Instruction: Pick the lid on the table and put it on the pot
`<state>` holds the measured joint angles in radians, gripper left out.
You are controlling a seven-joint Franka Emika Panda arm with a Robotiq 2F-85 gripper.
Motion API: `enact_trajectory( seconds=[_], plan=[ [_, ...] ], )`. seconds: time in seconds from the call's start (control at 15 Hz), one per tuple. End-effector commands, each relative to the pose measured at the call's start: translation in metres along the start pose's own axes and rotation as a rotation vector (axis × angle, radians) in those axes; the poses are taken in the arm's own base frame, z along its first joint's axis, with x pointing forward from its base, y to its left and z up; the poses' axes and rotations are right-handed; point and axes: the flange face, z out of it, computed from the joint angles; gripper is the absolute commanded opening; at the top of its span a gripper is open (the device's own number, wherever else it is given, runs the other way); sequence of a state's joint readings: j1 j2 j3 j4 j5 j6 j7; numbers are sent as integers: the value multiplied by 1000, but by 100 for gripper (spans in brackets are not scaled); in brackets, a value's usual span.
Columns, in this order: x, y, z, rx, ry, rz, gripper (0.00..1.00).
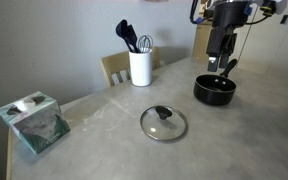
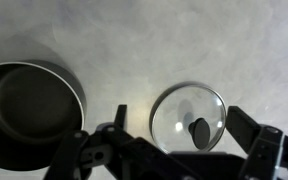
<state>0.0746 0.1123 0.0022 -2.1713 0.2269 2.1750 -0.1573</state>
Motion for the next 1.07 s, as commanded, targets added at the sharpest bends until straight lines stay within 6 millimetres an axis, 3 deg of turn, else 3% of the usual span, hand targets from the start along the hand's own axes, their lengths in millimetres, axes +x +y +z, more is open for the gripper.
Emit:
enact_trajectory(
  seconds=[0.0,0.4,0.47,0.6,1.0],
  plan=[
    [39,-20,28,-23,-4,-12,100],
    [94,-83,81,-66,-95,-71,100],
    [72,-76,69,-58,-58,-58,100],
    [78,-83,80,-57,-68,-65,100],
    [80,-75,75,-90,-59,-56,100]
  ],
)
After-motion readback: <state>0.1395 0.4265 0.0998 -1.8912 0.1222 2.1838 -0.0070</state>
